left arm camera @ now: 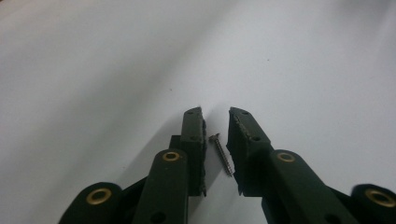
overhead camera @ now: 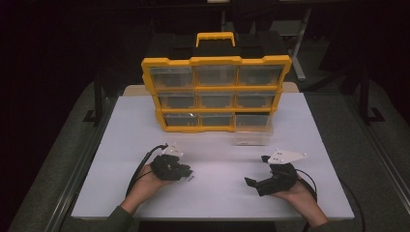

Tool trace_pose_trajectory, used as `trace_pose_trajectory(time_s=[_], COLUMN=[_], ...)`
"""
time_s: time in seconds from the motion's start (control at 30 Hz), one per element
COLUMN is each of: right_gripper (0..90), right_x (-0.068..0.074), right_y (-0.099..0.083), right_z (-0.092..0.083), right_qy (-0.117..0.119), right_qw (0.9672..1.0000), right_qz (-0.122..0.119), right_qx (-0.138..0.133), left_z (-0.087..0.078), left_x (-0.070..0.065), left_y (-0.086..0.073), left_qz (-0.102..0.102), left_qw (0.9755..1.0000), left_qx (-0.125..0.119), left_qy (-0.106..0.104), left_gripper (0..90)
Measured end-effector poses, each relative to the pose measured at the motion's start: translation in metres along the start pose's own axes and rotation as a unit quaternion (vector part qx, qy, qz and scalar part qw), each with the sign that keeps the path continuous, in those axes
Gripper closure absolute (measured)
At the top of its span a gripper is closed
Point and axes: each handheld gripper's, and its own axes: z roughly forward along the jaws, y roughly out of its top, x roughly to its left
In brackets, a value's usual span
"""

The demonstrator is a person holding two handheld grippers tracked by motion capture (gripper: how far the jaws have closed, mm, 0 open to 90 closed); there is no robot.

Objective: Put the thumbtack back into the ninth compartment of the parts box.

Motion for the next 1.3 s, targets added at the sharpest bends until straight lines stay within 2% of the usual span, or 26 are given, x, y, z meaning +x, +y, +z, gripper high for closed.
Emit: trace_pose_trajectory(time_s=[0.57, 0.63, 0.87, 1.3], right_gripper=[0.0, 0.0, 0.0, 0.0], right_x=[0.0, 0.0, 0.0, 0.0], right_y=[0.0, 0.0, 0.0, 0.0], right_z=[0.0, 0.0, 0.0, 0.0], right_qy=[0.0, 0.0, 0.0, 0.001], right_qw=[1.0, 1.0, 1.0, 1.0], right_qz=[-0.001, -0.001, -0.001, 0.001], right_qx=[0.0, 0.0, 0.0, 0.001], left_z=[0.002, 0.002, 0.002, -0.003], left_x=[0.0, 0.0, 0.001, 0.004], left_y=[0.0, 0.0, 0.0, 0.013], left_qz=[0.007, 0.006, 0.007, 0.01], left_qw=[0.9999, 1.0, 1.0, 0.9998], left_qx=[0.006, 0.006, 0.006, -0.007], left_qy=[0.004, 0.004, 0.001, -0.018], left_gripper=[84.5, 87.5, 87.5, 87.6])
